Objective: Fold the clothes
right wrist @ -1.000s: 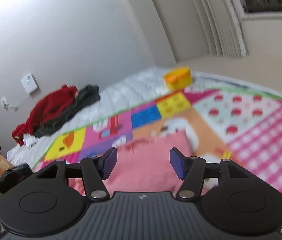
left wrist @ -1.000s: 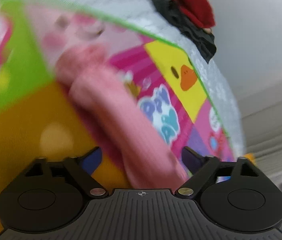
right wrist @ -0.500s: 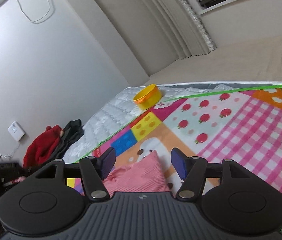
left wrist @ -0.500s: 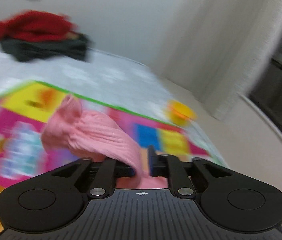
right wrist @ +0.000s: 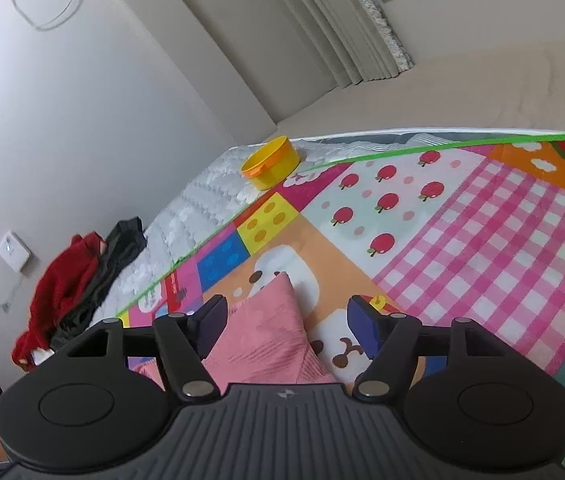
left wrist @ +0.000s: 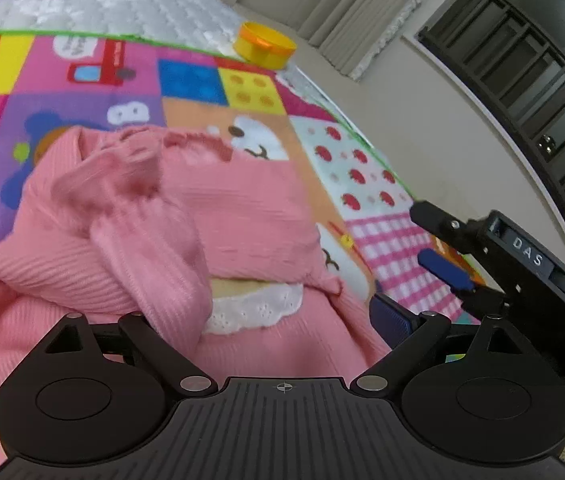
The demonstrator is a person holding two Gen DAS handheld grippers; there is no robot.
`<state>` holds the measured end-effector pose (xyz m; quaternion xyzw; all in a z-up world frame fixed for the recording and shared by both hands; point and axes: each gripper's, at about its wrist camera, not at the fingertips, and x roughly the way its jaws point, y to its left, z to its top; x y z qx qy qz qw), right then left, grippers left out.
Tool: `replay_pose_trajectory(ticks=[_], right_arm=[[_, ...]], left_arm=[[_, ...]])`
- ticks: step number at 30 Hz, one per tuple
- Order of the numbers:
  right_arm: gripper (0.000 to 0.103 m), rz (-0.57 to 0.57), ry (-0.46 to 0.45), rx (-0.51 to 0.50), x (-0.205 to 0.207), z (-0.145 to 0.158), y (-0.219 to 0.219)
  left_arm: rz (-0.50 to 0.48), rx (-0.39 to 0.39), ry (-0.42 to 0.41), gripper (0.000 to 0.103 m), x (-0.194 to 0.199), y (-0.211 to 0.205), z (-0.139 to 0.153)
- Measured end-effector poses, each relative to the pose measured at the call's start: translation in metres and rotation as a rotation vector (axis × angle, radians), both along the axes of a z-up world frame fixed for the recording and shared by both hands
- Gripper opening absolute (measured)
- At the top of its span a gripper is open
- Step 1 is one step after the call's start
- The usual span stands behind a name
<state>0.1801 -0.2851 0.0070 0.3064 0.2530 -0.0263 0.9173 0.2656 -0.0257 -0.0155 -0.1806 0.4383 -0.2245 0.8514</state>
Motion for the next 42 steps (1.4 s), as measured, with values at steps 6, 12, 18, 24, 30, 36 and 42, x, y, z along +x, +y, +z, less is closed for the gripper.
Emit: replay_pose_trajectory(ticks=[6,12,18,24,30,36,42], right_arm=[[0.070,-0.047,0.016,-0.010,0.001,-0.003,-0.006],[0.070,0.017,-0.040,-0.006,-0.001,0.008,-0.010],[0.065,0.139,-0.079,-0.032,0.001,0.022,-0.004],[0.056,0.650,-0.004,-0.269,0.030,0.062,0.068],[0.063,0.900,0.163,-0.433,0.084,0.079,0.140],[0.065,0.909,0.399,-0.525,0.129,0.035,0.183],[0.014,0.874,0.506,-0.639,0.118,0.016,0.159]], left_arm=[[-0.136,-0.107,-0.098,0.102,-0.006,-0.017,0.024],[-0.100,-0.066,-0.058,0.102,-0.004,-0.023,0.012],[-0.095,0.060,-0.128,0.102,-0.013,-0.017,0.017],[-0.019,0.113,-0.316,0.102,-0.041,0.002,0.008],[-0.149,0.188,-0.430,0.102,-0.052,-0.010,0.003],[-0.315,0.259,-0.437,0.102,-0.056,-0.008,-0.006],[-0.242,0.158,-0.418,0.103,-0.046,0.056,0.008]])
